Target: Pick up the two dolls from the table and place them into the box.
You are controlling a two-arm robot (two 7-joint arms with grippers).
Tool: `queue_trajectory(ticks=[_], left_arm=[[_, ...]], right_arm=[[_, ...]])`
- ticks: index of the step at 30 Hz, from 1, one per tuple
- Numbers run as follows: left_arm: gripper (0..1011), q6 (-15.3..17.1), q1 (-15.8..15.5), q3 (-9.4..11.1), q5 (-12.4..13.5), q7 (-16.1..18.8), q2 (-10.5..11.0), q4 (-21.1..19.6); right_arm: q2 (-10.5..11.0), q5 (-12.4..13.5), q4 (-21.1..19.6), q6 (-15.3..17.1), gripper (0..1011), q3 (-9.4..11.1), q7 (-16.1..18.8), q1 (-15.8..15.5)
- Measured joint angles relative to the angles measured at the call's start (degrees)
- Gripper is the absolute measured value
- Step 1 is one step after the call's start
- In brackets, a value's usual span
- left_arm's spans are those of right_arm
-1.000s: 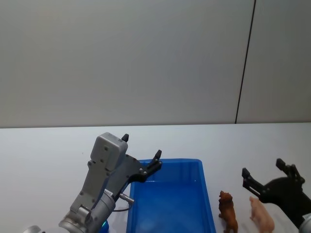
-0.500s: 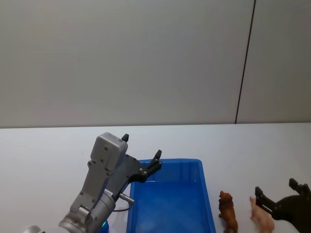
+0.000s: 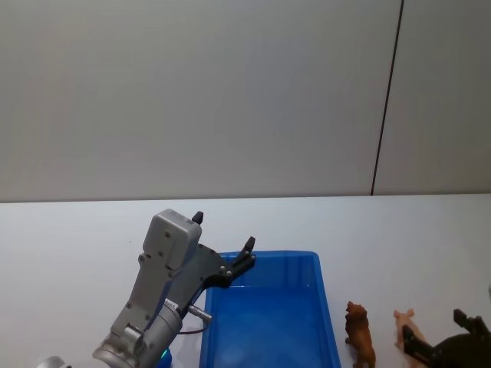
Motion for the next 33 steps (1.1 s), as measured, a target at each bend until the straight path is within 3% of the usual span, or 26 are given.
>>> queue_trajectory(ticks=[5,10,11,13,26,33], left_arm=[[1001,0.00,0.00,0.00,0.00,0.00,0.00,0.00],[1001,0.00,0.00,0.00,0.00,0.00,0.00,0.00],[1002,0.00,0.00,0.00,0.00,0.00,0.00,0.00],[1001,0.00,0.00,0.00,0.00,0.00,0.00,0.00],[1001,0.00,0.00,0.00,0.00,0.00,0.00,0.00],[1001,0.00,0.00,0.00,0.00,0.00,0.00,0.00]], right_arm=[[-0.49,-1.21,1.84,0.21,998,-0.43,0.90,0.50],[-1.04,-2.17,3.43,0.29,910,-0.78,1.24,1.04],[-1.36,-2.60,4.24,0.33,845,-0.97,1.30,1.34],[-1.57,-2.92,4.72,0.34,831,-1.07,1.32,1.53],[-2.69,-4.43,6.86,0.39,409,-1.66,1.27,2.24],[-2.77,-5.74,6.09,-0.63,383,-1.78,0.84,1.95]])
